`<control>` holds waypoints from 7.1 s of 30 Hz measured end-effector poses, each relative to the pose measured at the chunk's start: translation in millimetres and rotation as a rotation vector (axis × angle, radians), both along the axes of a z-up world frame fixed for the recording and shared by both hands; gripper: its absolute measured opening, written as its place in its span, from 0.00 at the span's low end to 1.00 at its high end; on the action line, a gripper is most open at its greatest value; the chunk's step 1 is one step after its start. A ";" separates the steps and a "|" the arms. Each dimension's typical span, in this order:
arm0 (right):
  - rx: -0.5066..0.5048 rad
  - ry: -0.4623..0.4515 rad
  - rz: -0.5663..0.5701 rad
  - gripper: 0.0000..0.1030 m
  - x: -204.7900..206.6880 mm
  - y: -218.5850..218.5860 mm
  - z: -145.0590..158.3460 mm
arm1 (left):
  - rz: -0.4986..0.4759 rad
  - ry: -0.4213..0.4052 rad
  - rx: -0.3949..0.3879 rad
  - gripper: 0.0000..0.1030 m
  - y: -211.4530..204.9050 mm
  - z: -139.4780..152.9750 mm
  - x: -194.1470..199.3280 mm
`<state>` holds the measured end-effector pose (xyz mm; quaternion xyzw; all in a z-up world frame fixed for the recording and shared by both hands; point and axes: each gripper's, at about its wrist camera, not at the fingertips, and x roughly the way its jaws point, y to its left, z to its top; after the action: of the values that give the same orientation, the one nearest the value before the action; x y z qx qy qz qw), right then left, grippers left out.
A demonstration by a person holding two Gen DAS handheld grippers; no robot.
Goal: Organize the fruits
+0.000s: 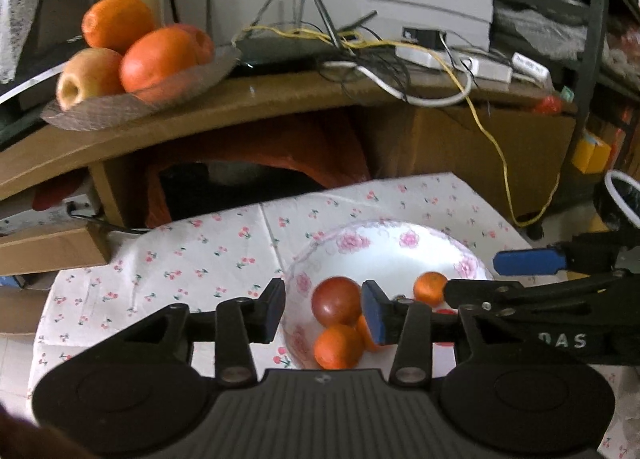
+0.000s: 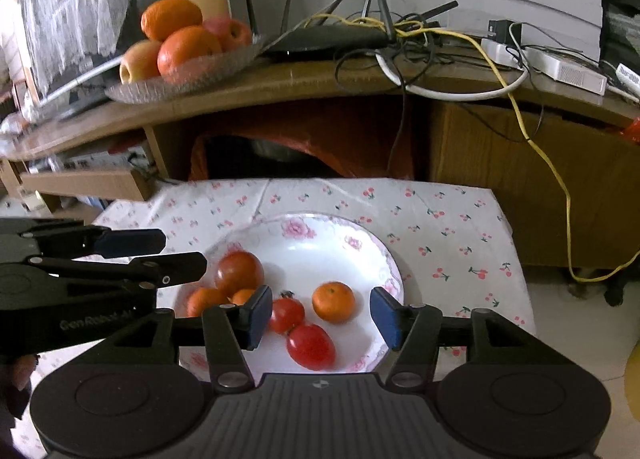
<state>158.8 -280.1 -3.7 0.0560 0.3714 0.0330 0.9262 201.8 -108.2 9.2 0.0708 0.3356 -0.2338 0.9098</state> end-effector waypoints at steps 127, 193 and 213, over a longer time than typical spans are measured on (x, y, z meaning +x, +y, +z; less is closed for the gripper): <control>-0.070 0.122 0.277 0.40 -22.8 103.1 -53.1 | -0.223 0.104 0.111 0.30 52.6 -61.7 -118.8; -0.041 0.013 -0.005 0.43 -20.6 3.7 -3.3 | 0.003 -0.024 0.078 0.70 0.6 -17.3 -28.2; -0.046 0.010 -0.030 0.49 -88.1 27.4 15.1 | 0.182 -0.023 0.017 1.00 38.4 -4.9 -87.5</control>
<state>70.7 -252.7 11.3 0.0404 0.3757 0.0104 0.9258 114.3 -69.8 4.3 0.0504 0.3322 -0.1467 0.9304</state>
